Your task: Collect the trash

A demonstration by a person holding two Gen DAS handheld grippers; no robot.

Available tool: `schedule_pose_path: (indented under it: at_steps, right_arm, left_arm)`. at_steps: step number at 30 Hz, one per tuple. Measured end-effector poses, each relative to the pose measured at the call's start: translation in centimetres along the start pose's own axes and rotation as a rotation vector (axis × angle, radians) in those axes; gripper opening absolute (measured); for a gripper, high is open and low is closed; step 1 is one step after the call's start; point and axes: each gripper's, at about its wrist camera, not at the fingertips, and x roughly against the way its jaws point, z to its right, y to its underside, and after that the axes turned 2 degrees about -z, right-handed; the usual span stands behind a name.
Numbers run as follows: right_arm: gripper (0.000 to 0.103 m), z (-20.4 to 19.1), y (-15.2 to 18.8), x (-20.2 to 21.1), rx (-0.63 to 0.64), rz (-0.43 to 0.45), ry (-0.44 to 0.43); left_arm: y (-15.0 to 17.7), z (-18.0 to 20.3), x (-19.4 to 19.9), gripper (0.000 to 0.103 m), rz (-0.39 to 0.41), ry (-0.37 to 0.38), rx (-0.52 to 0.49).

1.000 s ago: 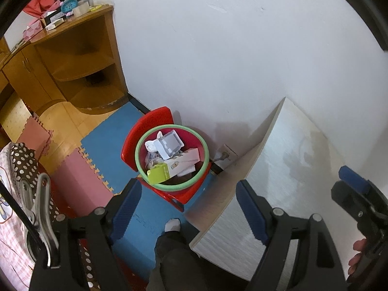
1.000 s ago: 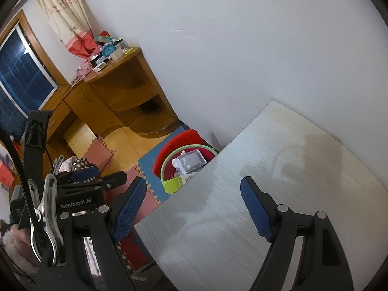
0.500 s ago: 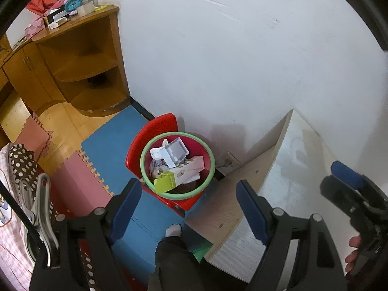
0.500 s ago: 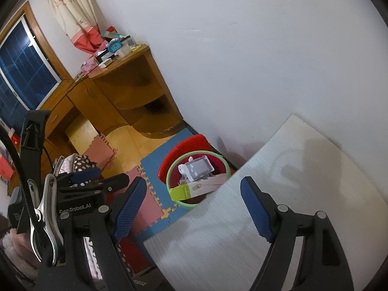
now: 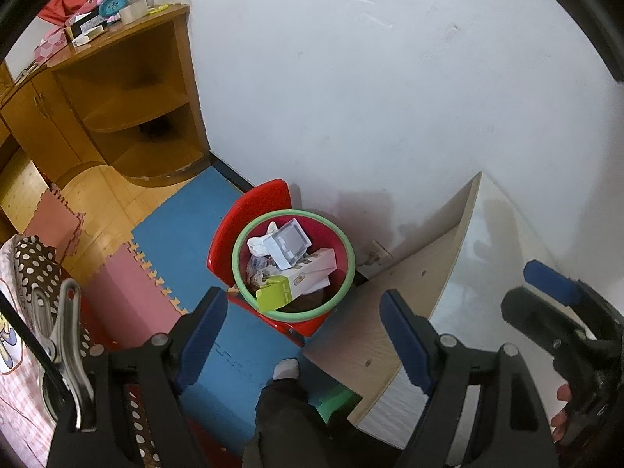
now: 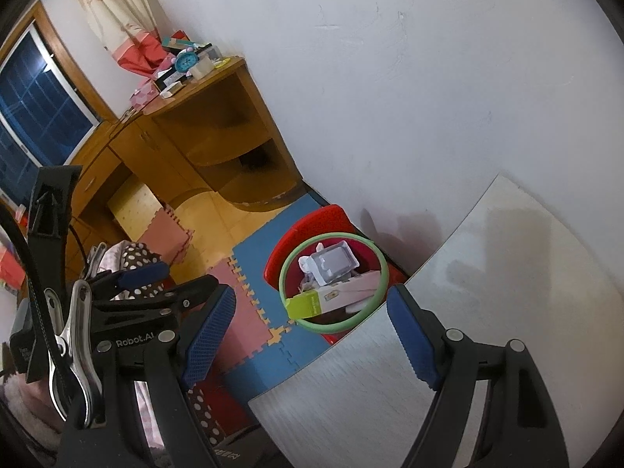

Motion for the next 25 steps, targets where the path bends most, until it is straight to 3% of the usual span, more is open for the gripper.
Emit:
schedule_pose_path:
  at_steps: [25]
  right_arm:
    - [0.081,0.18,0.68,-0.81,-0.035,-0.021,0.004]
  left_arm:
    - [-0.50,0.05,-0.65,0.085,0.001,-0.004,-0.028]
